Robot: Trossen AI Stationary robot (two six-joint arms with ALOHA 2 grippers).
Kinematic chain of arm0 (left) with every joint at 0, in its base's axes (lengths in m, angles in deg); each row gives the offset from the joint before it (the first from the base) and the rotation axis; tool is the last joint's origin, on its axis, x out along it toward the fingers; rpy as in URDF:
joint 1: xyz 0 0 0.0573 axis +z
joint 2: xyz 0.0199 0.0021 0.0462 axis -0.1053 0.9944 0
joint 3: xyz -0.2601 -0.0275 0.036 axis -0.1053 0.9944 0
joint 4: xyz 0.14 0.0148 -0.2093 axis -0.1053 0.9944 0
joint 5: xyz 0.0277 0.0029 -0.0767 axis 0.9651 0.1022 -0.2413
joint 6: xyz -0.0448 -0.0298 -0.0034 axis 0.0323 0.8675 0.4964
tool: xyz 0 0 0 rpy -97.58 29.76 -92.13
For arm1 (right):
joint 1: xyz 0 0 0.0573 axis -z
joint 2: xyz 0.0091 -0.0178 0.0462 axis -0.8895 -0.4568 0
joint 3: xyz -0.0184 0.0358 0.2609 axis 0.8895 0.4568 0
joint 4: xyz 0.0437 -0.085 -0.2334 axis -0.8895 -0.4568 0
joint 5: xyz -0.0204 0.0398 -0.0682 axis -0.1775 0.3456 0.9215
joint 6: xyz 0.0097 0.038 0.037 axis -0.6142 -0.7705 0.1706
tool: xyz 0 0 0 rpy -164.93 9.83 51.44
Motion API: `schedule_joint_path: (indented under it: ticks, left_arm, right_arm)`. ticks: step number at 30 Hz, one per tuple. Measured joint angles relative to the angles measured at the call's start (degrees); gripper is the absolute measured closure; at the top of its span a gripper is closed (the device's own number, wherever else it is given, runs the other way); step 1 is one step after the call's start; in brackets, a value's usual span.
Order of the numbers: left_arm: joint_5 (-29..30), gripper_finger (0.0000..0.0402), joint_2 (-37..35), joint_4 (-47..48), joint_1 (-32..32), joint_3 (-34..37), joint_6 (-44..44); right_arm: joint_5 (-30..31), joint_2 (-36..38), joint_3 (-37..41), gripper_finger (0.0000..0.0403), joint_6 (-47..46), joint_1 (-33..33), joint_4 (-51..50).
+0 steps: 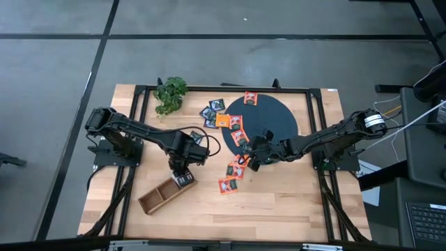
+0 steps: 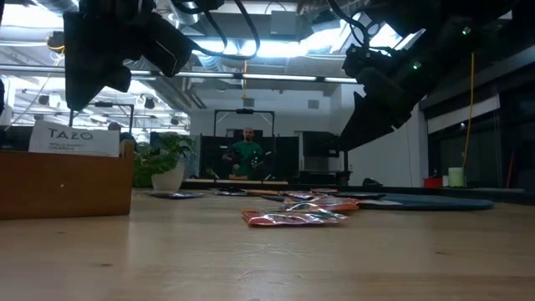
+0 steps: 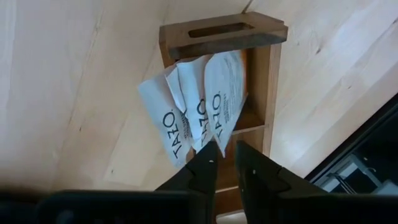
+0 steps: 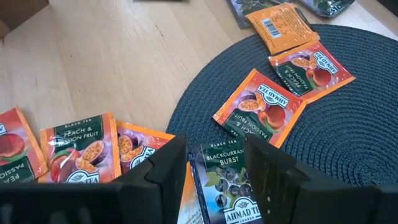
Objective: Pick & Place Tea
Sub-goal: Put the white tea bag into the right section of the wooden organizer
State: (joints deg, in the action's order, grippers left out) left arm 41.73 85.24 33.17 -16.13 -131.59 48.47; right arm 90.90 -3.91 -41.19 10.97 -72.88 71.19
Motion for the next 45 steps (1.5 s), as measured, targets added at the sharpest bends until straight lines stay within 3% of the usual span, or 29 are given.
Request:
schedule_joint_path:
  ticks: [8, 16, 20, 26, 31, 35, 40, 45]
  left_arm:
    - [0.7, 0.0327, -0.7, 0.6, 1.0, -0.1, -2.0]
    - [17.6, 0.0327, -3.9, -0.7, 4.4, -0.1, -8.6]
    - [21.4, 0.0327, -5.2, -7.8, 8.3, -0.1, -14.9]
    - [19.6, 0.0327, -4.3, -25.9, 14.9, -0.1, -27.1]
    - [12.1, 0.0327, 1.0, -40.7, 18.3, -0.1, -32.8]
    - [7.3, 0.0327, 7.8, -49.7, 17.9, -0.1, -36.2]
    - [10.3, 0.0327, 15.2, -55.9, 16.5, -1.1, -38.4]
    - [9.2, 0.0327, 19.2, -62.6, 15.9, -1.4, -38.8]
  right_arm:
    - [0.0, 0.0, 0.0, 0.0242, 0.5, 0.0, 0.0]
    - [0.0, 0.0, 0.0, 0.0242, 0.8, 0.0, -0.1]
    - [-2.1, 0.0, 0.0, 0.0242, -3.0, 0.0, -2.7]
    - [-4.9, 0.0, -0.7, 0.0242, -13.2, 0.1, -13.5]
    - [-8.6, 0.0, -2.8, 0.0242, -18.4, 0.1, -22.2]
    - [-12.2, 0.0, -3.3, 0.0242, -19.6, 0.1, -22.9]
    - [-13.1, 0.0, -3.3, 0.0242, -21.3, 0.1, -24.8]
    - [-12.8, 0.0, -3.2, 0.0242, -21.8, 0.2, -25.4]
